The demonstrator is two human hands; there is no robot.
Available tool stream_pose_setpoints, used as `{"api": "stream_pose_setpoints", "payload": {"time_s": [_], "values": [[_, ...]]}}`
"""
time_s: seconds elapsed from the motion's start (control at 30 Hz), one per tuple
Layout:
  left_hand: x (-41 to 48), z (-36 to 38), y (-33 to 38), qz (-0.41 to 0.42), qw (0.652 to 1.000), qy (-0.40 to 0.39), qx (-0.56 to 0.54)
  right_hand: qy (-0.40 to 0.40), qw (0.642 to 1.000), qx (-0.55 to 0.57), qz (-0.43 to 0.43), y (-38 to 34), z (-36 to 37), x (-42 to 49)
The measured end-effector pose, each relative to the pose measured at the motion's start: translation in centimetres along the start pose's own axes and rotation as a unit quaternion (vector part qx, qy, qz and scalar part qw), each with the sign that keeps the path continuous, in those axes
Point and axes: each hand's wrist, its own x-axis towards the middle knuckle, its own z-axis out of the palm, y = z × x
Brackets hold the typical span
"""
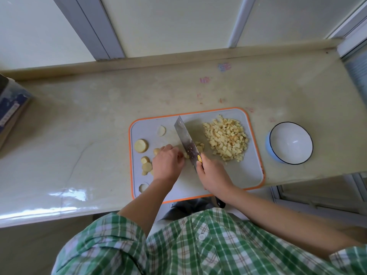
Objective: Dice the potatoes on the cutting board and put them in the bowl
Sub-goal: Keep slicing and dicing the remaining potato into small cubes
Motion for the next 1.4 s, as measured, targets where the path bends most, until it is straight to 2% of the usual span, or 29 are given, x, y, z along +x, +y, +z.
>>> {"api": "stream_pose_setpoints", "payload": {"time_s": [0.17,0.37,0.53,0.83,1.03,1.3,1.4], "values": [[0.3,0.5,0.5,-0.004,1.0,-0.008,0.006,0.01,1.0,-0.014,-0.008,0.5,-0.5,-0.1],[0.8,0.4,0.6,0.039,0.999,-0.011,0.028,0.007,1.0,-0.009,-0.014,0.8,-0.6,-0.5],[0.3,0.4,-0.3,0.022,1.0,0.015,0.012,0.001,1.0,-0.007,-0.012,0.2,0.0,-0.4],[0.3,0.5,0.0,0.019,1.0,0.011,0.011,-0.007,0.999,-0.033,-0.002,-0.3,0.7,-0.3],[0.2,0.2,-0.5,0.026,1.0,0.007,-0.012,0.023,0.997,0.053,0.042,0.2,0.0,0.1],[-0.2,-0.7,-1.5,-0.006,0.999,0.048,-0.018,-0.045,0.993,0.108,0.031,-1.4,0.1,-0.8],[-0.6,-0.7,-1.4,-0.007,0.999,0.043,-0.011,-0.027,0.993,0.097,0.062,0.1,-0.6,-0.7]]}}
